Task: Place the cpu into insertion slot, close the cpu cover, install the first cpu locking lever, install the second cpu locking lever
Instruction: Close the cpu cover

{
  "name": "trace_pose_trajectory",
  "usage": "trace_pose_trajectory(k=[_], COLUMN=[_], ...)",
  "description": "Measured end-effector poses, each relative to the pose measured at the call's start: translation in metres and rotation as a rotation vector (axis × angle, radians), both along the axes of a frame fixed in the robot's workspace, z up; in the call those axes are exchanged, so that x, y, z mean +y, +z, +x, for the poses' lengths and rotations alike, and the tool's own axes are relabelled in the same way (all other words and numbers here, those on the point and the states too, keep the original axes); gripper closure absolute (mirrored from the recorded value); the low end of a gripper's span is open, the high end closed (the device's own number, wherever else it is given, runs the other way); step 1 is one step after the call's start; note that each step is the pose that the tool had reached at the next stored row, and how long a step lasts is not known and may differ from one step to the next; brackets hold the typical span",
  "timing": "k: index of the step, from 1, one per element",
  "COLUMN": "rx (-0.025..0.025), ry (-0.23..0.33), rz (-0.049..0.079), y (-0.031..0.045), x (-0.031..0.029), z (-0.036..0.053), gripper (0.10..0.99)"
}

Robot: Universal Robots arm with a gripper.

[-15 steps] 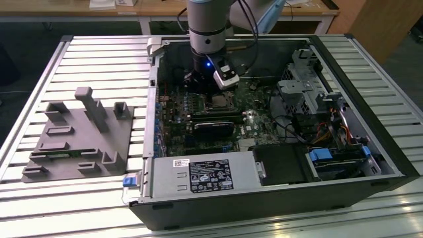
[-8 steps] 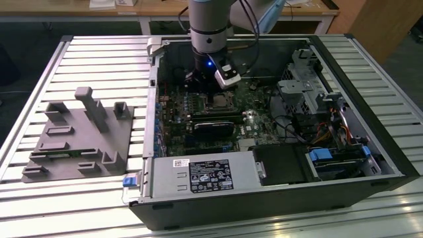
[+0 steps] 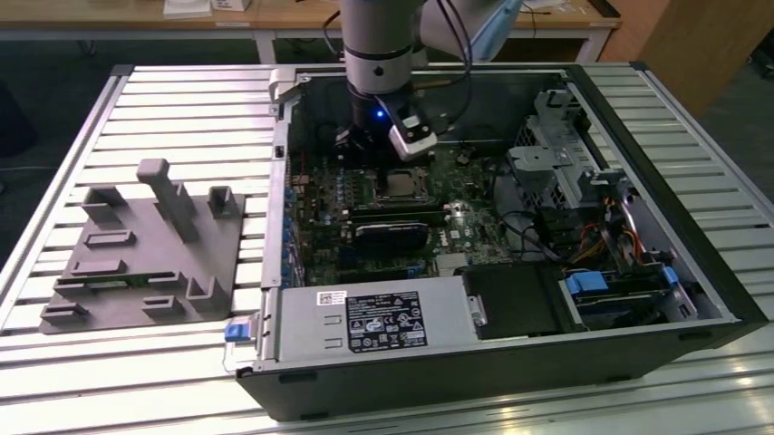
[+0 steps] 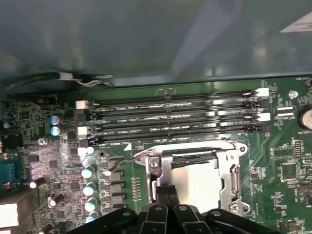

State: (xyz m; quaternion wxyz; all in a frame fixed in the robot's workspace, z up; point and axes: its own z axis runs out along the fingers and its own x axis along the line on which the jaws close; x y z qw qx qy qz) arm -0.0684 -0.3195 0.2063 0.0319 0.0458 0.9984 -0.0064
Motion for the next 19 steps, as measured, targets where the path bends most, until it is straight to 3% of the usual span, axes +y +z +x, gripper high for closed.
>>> trace_pose_trajectory(k=[10,19], rx=[-0.0006,-0.0008], ry=[0.0,0.0], rz=[0.0,0.0], y=[-0.0059,-0.006], x=[0.0,0.0], z=[-0.0025,0.0035], gripper=[0.98,0.98])
